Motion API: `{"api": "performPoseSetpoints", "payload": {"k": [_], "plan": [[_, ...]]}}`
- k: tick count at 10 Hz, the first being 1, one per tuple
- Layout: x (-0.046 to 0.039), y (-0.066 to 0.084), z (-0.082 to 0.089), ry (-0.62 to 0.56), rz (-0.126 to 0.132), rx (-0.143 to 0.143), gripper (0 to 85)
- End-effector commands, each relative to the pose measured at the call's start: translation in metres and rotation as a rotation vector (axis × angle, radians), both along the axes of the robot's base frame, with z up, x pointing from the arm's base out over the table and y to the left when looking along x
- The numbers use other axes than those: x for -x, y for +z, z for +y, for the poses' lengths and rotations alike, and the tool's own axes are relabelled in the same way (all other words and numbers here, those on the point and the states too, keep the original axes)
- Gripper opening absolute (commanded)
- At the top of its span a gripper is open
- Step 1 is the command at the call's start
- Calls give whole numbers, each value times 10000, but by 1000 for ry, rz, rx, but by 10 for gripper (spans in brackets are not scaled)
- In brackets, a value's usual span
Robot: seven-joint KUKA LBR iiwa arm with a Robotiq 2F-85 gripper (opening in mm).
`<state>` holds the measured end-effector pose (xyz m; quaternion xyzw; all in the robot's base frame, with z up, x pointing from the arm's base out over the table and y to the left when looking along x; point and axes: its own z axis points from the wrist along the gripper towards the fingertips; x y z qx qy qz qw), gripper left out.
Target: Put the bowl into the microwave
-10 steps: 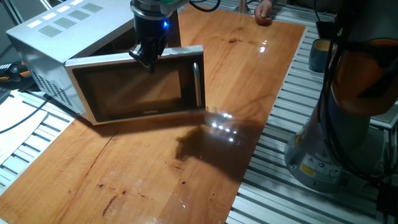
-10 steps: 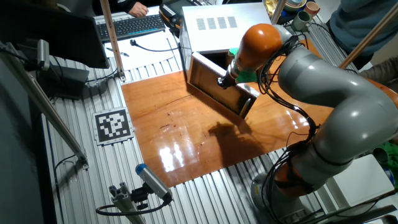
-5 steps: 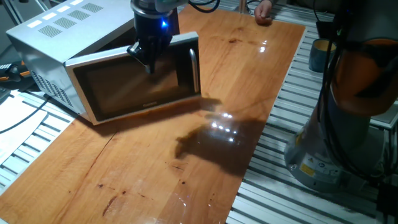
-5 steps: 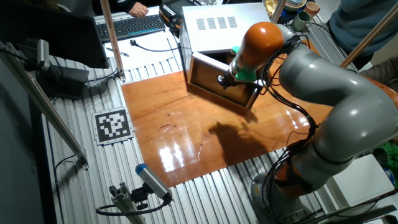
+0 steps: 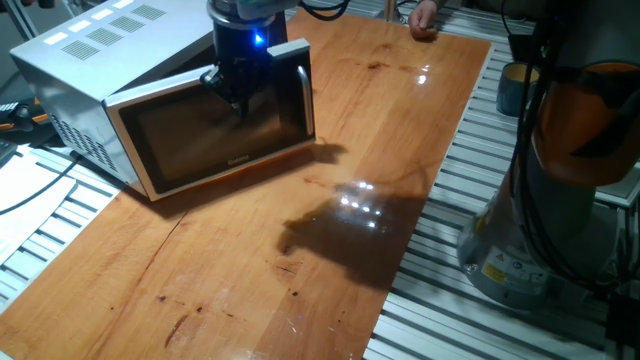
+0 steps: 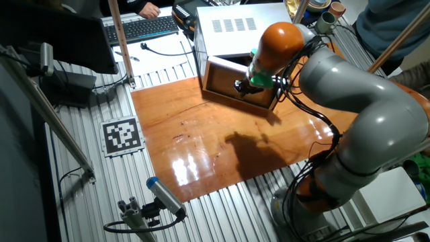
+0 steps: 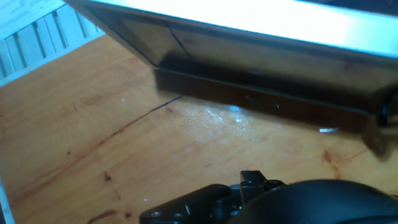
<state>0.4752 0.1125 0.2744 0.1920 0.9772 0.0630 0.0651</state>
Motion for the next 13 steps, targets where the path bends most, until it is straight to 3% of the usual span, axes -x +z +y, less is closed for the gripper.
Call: {"api": "performPoseSetpoints", "payload": {"k": [1,2,6,10,13], "plan": [[0,1,3,-1,-3,7,0],[0,1,3,8,-5,11,0],[-474,-2,-499,93,-11,37,0],[-747,-54,-870,164,-18,63,0],[-777,-57,-1050,194,-15,80,0]]}}
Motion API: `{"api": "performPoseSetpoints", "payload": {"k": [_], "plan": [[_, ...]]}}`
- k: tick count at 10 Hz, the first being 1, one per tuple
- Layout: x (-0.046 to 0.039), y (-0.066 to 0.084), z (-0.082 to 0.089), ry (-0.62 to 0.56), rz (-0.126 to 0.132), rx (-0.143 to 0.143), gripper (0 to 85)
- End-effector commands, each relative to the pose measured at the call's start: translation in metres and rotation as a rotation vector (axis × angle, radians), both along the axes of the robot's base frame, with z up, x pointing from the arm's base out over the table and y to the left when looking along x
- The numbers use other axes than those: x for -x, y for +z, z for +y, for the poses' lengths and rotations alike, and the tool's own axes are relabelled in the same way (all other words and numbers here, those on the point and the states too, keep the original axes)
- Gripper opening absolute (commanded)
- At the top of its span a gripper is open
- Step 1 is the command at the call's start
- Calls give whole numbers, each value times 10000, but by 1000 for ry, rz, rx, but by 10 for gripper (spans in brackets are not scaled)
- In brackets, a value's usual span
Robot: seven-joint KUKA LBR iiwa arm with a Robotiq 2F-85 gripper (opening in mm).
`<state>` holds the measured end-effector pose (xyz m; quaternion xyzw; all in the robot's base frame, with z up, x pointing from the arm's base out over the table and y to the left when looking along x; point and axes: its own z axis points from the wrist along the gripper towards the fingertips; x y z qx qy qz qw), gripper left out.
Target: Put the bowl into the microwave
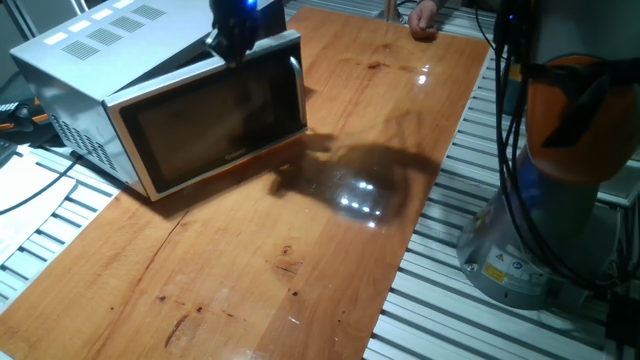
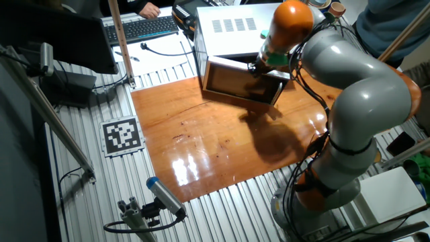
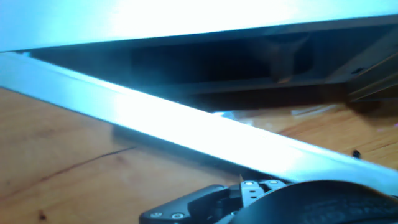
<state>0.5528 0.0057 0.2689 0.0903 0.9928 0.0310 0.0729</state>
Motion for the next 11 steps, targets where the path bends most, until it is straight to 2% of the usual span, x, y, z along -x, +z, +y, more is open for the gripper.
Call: {"api": "performPoseSetpoints", "payload": {"k": [1,2,4,5,6,7,11], "plan": [[0,2,-67,11,4,4,0],[-16,5,-159,28,11,6,0],[-106,-52,-270,53,7,1,0],[-154,-89,-247,43,3,-2,0],[-190,-93,-204,30,12,-12,0],[-218,-89,-152,21,11,-16,0],[-193,-68,-98,-5,25,-32,0]]}}
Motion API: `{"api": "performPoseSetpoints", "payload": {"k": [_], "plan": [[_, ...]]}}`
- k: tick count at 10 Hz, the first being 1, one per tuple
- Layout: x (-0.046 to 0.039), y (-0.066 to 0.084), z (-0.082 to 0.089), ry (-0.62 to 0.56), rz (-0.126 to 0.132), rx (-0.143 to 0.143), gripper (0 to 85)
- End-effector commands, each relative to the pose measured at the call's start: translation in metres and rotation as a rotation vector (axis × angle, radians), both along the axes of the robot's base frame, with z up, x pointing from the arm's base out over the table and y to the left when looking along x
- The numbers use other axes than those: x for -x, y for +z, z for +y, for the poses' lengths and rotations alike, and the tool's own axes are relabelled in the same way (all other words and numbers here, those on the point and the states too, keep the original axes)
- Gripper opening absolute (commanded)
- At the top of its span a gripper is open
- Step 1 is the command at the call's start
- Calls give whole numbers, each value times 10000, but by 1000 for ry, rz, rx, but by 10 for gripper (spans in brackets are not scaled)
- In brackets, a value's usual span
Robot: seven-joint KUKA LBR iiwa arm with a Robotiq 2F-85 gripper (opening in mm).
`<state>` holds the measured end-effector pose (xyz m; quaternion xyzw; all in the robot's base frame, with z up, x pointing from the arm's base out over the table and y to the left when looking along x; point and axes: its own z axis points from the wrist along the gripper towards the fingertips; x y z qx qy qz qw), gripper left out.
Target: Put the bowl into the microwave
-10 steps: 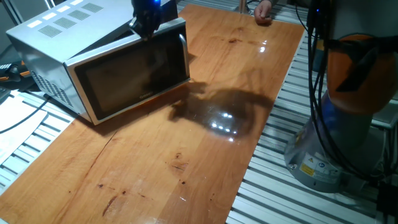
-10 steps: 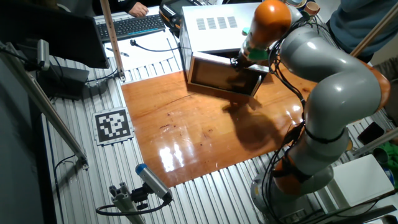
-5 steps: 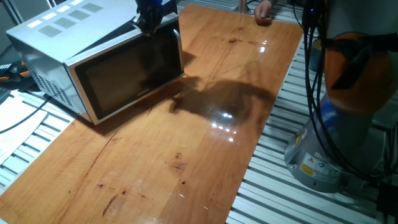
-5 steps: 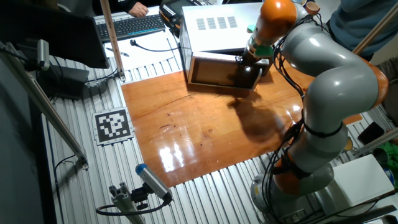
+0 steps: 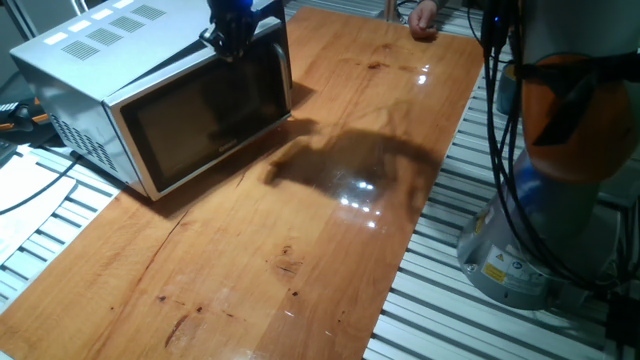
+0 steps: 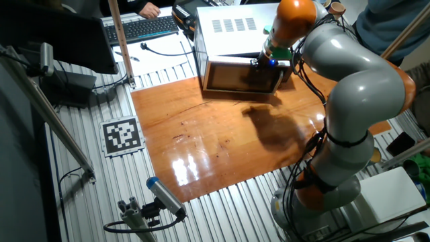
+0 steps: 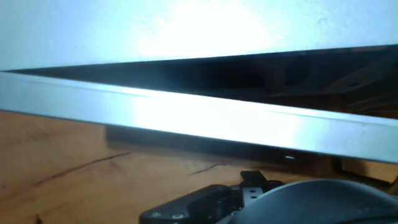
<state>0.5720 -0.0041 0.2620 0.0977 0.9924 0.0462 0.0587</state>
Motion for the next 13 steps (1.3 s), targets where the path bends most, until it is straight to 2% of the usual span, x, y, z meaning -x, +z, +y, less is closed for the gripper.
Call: {"api": "performPoseSetpoints", "payload": {"k": [1,3,5,8,11,13], "plan": [[0,0,0,-23,-7,-5,0],[0,0,0,-88,-17,-19,0],[0,0,0,-105,-14,-27,0],[-15,9,-15,-79,27,-21,0],[-294,120,-279,-26,41,-8,0],[-361,111,-328,-15,40,-7,0]]}}
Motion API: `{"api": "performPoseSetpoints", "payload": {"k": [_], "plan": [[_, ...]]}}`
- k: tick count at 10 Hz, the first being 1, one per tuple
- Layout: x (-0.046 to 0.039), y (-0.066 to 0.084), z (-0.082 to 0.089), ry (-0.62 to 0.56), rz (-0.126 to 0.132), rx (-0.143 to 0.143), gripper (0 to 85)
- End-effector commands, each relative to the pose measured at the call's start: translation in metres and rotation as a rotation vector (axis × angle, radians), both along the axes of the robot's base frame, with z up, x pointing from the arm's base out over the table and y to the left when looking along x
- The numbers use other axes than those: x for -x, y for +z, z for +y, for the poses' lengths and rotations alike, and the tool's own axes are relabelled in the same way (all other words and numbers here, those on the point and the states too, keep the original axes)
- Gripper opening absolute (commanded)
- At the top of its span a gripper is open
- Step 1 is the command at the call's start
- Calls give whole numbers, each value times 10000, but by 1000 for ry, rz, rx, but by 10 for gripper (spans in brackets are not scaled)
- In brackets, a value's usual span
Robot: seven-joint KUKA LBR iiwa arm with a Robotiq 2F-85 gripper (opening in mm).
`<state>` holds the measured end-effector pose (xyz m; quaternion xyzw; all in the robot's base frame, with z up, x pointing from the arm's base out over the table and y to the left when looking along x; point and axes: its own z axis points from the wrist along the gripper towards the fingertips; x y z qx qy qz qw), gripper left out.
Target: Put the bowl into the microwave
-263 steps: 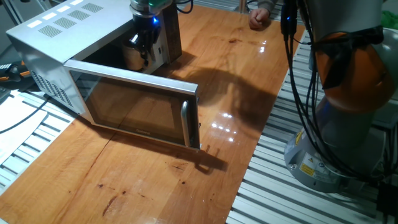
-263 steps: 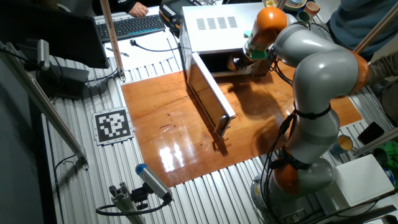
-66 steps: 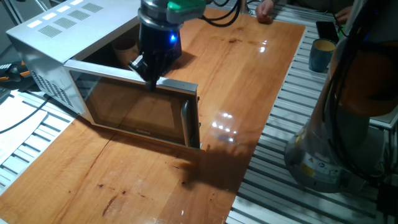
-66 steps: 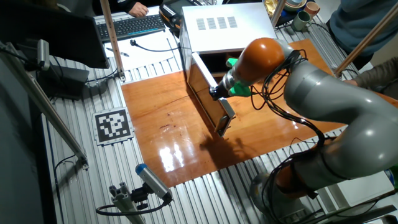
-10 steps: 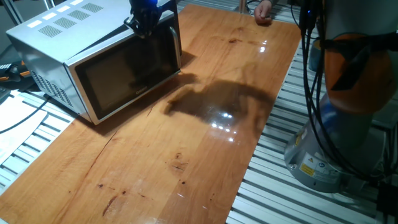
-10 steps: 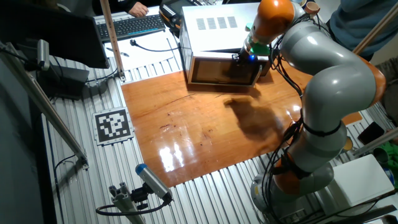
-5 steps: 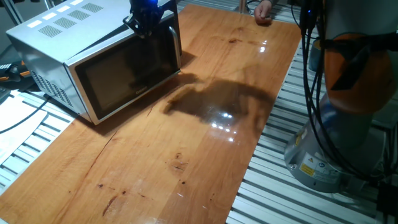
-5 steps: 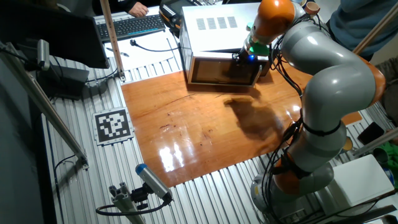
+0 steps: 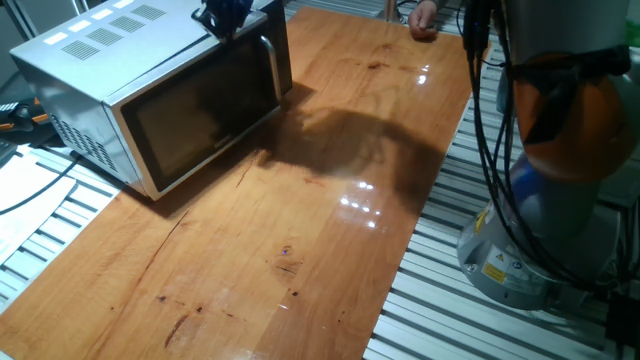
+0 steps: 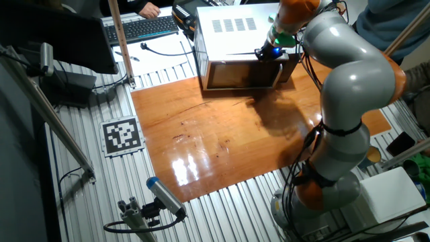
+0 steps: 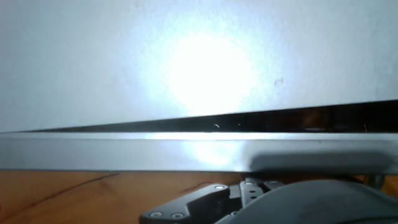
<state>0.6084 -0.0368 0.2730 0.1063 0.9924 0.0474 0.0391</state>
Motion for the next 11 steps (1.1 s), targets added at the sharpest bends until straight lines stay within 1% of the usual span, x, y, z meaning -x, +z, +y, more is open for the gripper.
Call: {"api": "performPoseSetpoints", "payload": {"k": [1,2,3,4,5,6,7,8,9,11], "plan": [[-20,-8,9,0,0,-2,0],[-75,-20,30,-5,-1,-2,0],[-152,-25,38,0,0,-5,0],[-239,-13,34,2,8,-11,0],[-305,-35,11,10,2,-8,0],[-290,-29,9,13,5,-11,0],[-247,-13,23,9,10,-13,0],[-173,12,54,0,14,-14,0],[-75,53,103,-12,17,-9,0],[92,105,195,-32,18,-4,0]]}}
